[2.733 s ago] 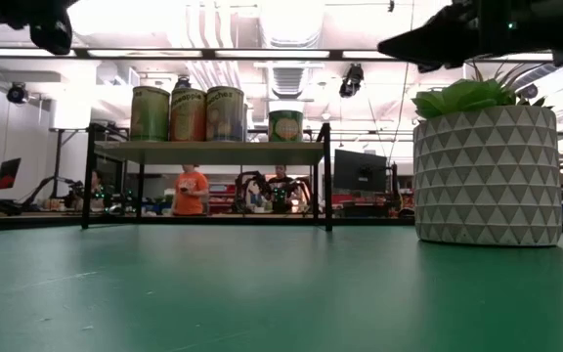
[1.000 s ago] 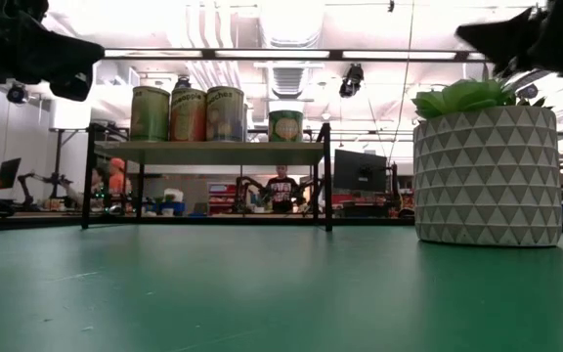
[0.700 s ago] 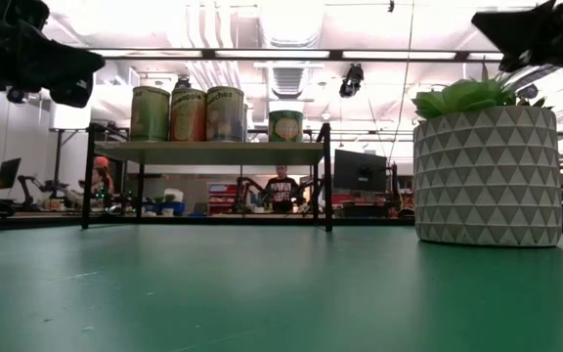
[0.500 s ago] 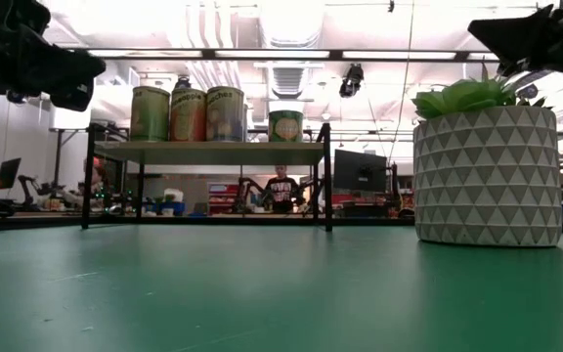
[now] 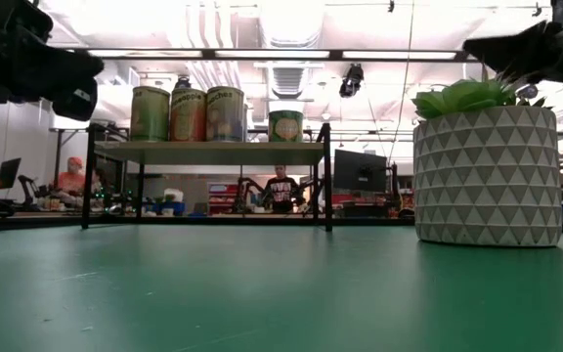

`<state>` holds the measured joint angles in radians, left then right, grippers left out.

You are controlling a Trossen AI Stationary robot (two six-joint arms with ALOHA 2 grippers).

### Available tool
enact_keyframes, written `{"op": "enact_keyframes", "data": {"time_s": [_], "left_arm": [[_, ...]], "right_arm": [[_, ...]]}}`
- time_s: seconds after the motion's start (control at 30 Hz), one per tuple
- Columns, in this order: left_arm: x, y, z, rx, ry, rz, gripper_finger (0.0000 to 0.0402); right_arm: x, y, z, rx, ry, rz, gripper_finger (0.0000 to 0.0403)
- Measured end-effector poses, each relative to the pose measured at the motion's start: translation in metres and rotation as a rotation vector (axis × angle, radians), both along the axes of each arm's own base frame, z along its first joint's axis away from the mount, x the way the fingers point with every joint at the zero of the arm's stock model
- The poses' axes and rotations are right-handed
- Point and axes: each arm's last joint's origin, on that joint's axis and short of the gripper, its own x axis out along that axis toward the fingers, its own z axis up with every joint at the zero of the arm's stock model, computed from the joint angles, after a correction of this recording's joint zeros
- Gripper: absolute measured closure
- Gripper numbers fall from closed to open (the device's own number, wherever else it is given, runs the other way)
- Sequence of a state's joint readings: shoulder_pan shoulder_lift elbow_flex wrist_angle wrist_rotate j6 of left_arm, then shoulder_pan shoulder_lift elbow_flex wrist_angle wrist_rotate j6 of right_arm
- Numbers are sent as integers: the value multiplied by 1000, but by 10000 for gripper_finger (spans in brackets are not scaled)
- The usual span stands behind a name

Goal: Pick and place cans onto a shelf
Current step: Return to Home Position

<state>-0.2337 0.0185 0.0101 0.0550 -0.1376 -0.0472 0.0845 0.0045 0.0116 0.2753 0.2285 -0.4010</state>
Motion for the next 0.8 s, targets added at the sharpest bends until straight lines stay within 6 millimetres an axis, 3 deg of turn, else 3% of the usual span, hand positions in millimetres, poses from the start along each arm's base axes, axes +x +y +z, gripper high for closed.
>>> {"op": "enact_keyframes", "data": {"time_s": [0.27, 0.8], "left_arm": [[1, 1, -2, -95, 31, 32, 402], [1, 1, 0, -96, 32, 32, 402]], "right_arm": [[3, -4, -8, -84, 117, -183, 394], [3, -4, -9, -79, 123, -186, 394]]}}
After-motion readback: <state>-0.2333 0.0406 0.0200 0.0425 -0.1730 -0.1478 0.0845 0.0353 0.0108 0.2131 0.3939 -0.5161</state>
